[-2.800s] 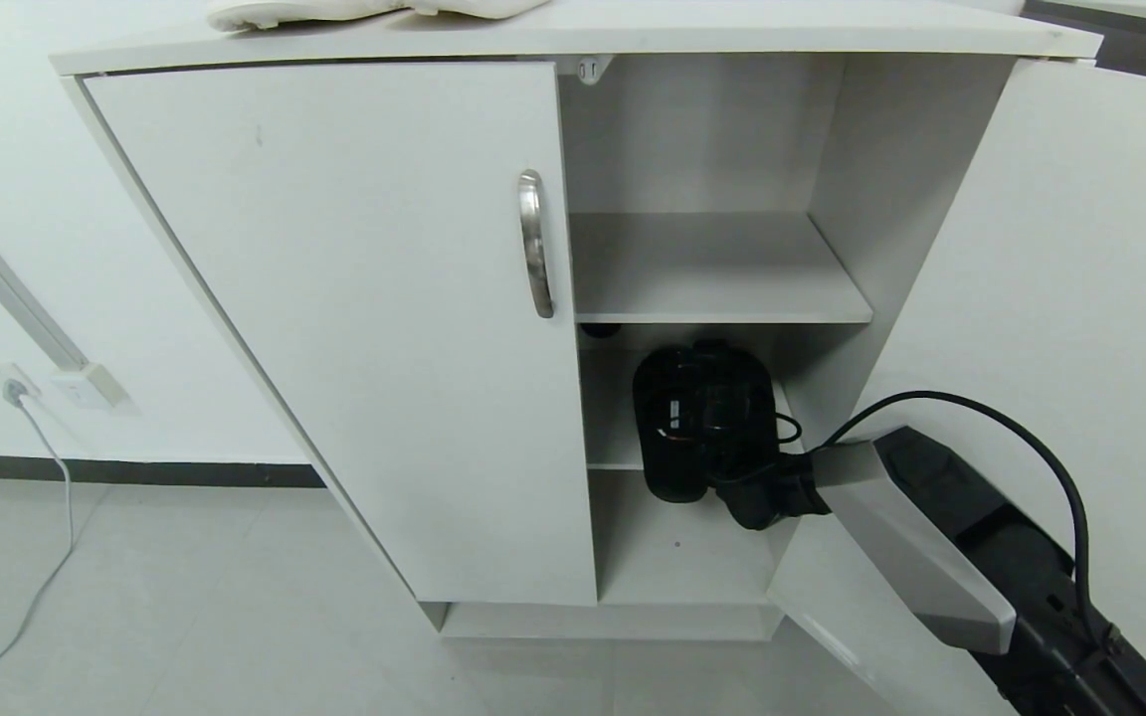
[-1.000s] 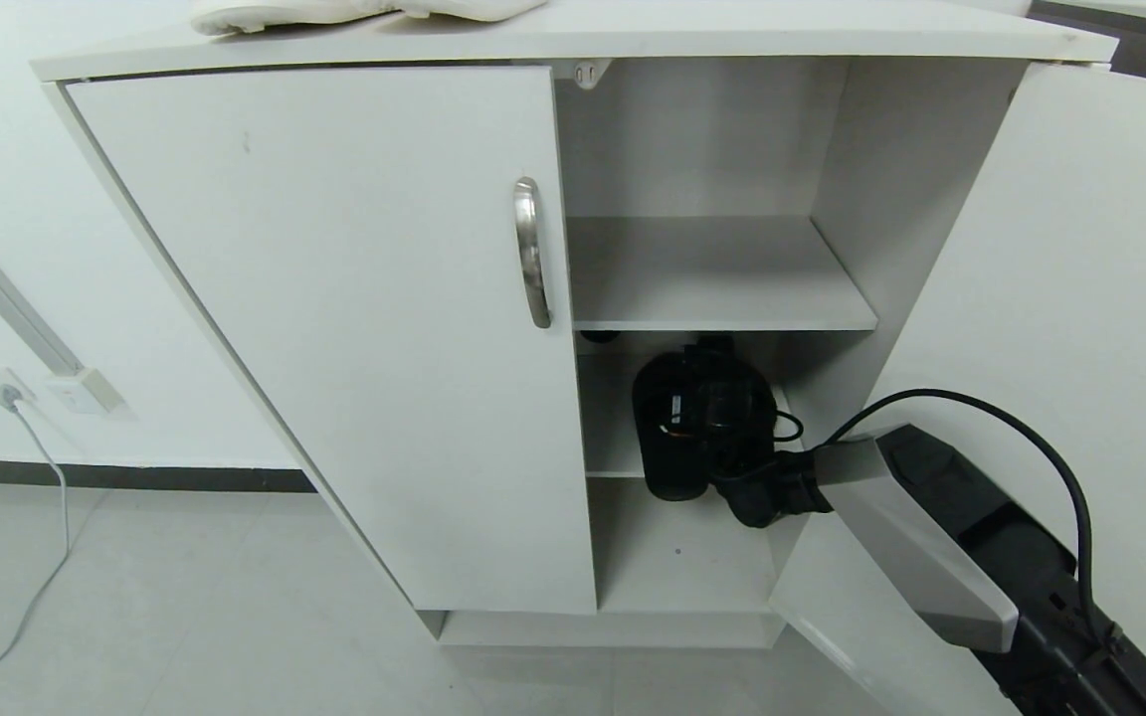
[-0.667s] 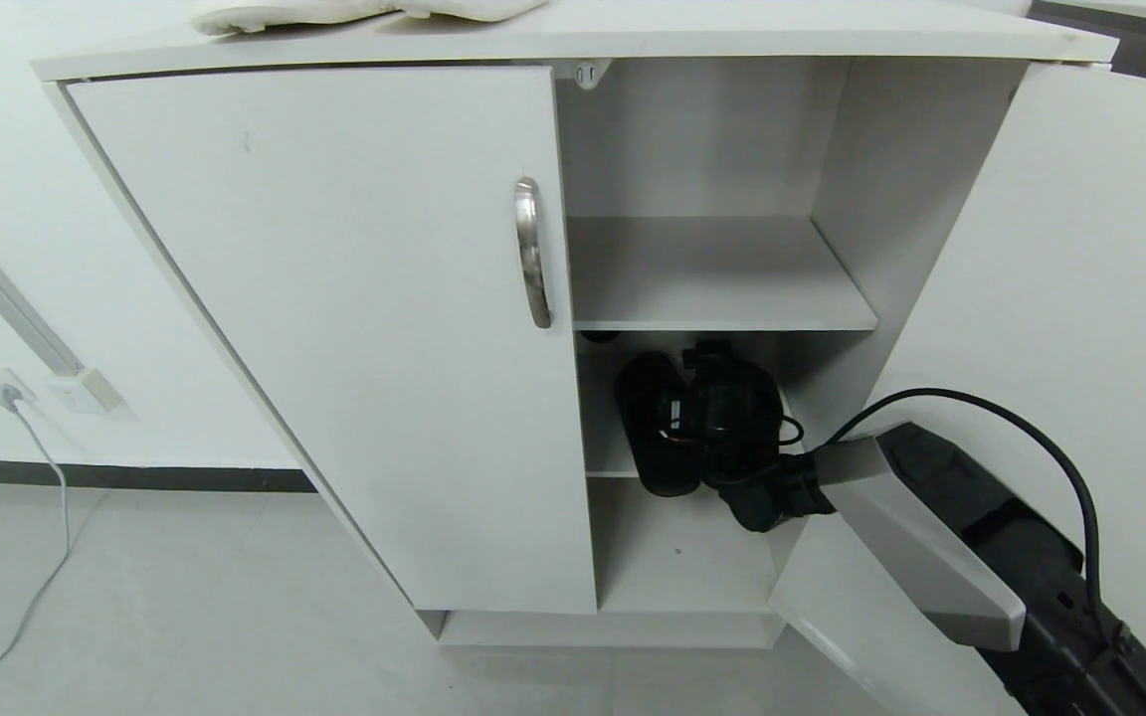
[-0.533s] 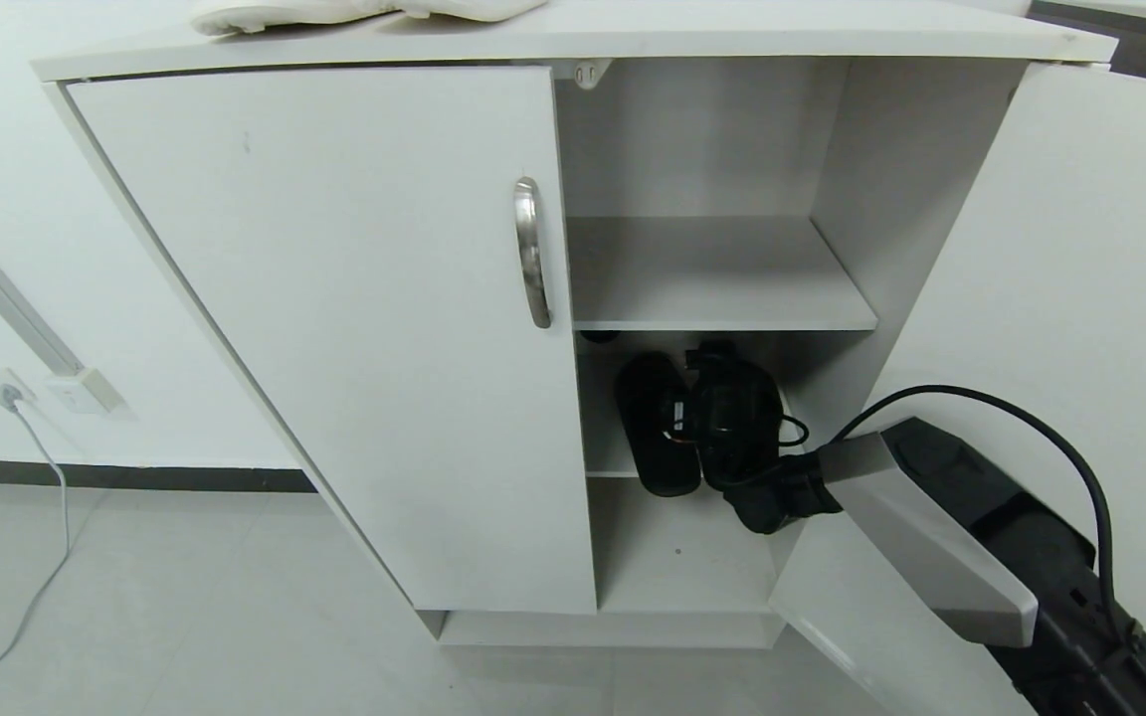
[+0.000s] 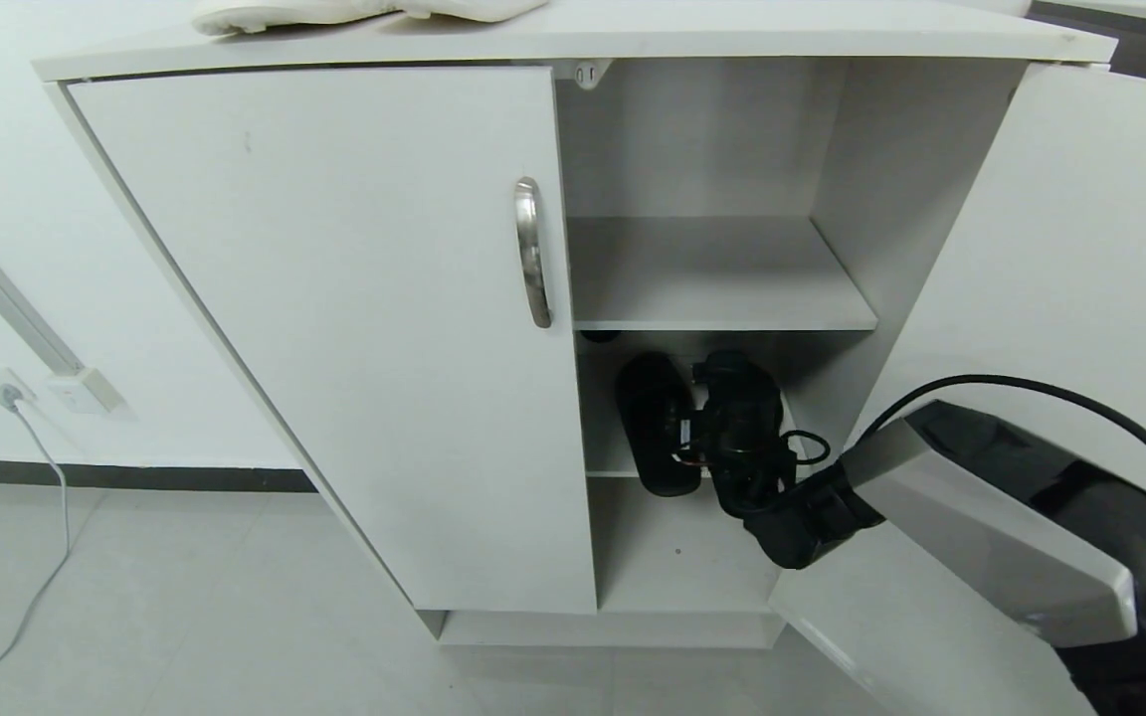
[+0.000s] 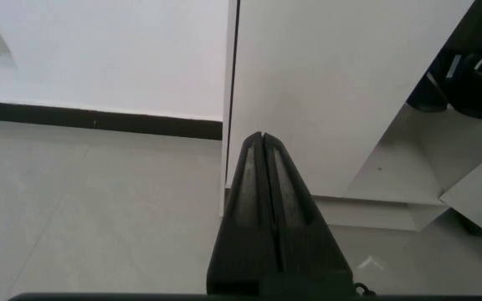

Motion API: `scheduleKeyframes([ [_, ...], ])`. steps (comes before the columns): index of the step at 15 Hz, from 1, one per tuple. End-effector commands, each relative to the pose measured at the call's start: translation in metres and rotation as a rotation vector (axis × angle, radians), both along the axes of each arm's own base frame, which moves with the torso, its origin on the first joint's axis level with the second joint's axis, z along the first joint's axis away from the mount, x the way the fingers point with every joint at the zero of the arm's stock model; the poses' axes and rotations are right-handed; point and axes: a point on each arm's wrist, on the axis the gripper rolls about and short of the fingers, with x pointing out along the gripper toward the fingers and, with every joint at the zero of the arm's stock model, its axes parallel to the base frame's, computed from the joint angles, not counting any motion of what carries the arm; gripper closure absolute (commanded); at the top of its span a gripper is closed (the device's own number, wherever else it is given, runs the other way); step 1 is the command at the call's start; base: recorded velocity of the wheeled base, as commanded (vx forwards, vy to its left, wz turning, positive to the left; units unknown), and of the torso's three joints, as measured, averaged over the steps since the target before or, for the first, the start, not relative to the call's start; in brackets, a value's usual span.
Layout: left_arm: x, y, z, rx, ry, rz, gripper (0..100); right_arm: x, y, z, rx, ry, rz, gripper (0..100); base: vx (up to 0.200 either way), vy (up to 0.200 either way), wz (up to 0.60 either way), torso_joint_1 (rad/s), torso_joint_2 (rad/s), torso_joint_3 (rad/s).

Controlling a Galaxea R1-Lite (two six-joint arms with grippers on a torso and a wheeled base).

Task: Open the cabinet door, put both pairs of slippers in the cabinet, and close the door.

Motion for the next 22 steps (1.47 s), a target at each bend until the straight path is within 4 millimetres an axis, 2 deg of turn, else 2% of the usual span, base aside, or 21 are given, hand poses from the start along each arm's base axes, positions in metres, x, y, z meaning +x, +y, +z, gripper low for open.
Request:
scheduleKeyframes([
  [1,0.0,0.0,0.0,0.0,0.001,0.001,100,-0.035,-0.007,0.029,0.014,-0.022,0.027,0,0.0,0.0,0.0,0.0,0.0,0.0],
  [3,0.0,0.0,0.0,0.0,0.001,-0.001,100,-0.059,-0.011,0.03,0.011,-0.016,0.053,0,0.0,0.0,0.0,0.0,0.0,0.0],
  [6,0.0,0.0,0.0,0.001,0.001,-0.001,100,-0.098,-0.014,0.019,-0.001,-0.001,0.103,0,0.0,0.0,0.0,0.0,0.0,0.0],
  [9,0.0,0.0,0.0,0.001,0.001,-0.002,100,-0.122,-0.014,0.005,-0.01,0.007,0.141,0,0.0,0.0,0.0,0.0,0.0,0.0],
  [15,0.0,0.0,0.0,0.001,0.001,-0.004,100,-0.122,-0.013,0.003,-0.015,0.01,0.143,0,0.0,0.0,0.0,0.0,0.0,0.0],
  [22,0.0,0.0,0.0,0.001,0.001,-0.004,100,-0.125,-0.01,0.0,-0.02,0.015,0.152,0,-0.2,0.0,0.0,0.004,0.0,0.002],
])
